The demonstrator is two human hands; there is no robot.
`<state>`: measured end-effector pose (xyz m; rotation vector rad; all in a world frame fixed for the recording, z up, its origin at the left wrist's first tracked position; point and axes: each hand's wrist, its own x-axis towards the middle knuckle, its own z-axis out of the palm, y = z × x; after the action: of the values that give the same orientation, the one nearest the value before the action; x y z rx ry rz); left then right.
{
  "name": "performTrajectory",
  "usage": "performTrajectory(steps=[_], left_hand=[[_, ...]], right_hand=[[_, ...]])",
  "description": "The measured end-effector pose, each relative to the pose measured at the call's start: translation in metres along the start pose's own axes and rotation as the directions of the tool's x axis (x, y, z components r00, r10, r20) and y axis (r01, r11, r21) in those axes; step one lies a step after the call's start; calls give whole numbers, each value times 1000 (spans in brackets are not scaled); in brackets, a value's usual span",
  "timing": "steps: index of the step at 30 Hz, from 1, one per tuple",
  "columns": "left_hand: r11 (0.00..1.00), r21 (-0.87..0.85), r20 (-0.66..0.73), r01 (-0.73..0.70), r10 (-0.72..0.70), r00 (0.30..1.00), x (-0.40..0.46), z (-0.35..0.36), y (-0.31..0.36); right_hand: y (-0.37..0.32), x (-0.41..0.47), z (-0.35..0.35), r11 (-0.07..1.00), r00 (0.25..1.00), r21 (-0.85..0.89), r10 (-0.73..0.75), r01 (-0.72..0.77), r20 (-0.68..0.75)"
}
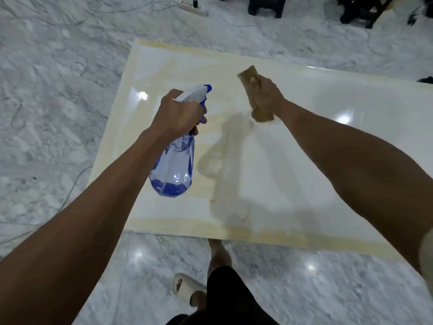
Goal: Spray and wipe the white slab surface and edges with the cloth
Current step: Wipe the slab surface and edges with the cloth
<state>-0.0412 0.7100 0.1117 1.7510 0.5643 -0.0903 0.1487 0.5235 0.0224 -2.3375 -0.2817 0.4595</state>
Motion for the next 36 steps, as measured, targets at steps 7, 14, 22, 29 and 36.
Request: performTrajectory(steps=[7,14,22,29,36], left_hand=[[999,4,-60,-52,52,997,102,-12,10],[998,63,-79,-10,15,997,130,-17,-11],[997,70,-22,39,-38,999,61,-26,-37],[997,26,52,73,-75,996,-55,-45,-67],[996,34,80,87,-89,993,-120,-59,-76]], right_hand=[[33,197,28,931,998,-364,42,-22,45],[49,171,107,836,986,-548,80,11,143],[66,15,160,788,969,-604,39,119,242],[70,-206,225,806,954,-565,3,174,298],[40,-303,243,854,913,-508,116,108,390]])
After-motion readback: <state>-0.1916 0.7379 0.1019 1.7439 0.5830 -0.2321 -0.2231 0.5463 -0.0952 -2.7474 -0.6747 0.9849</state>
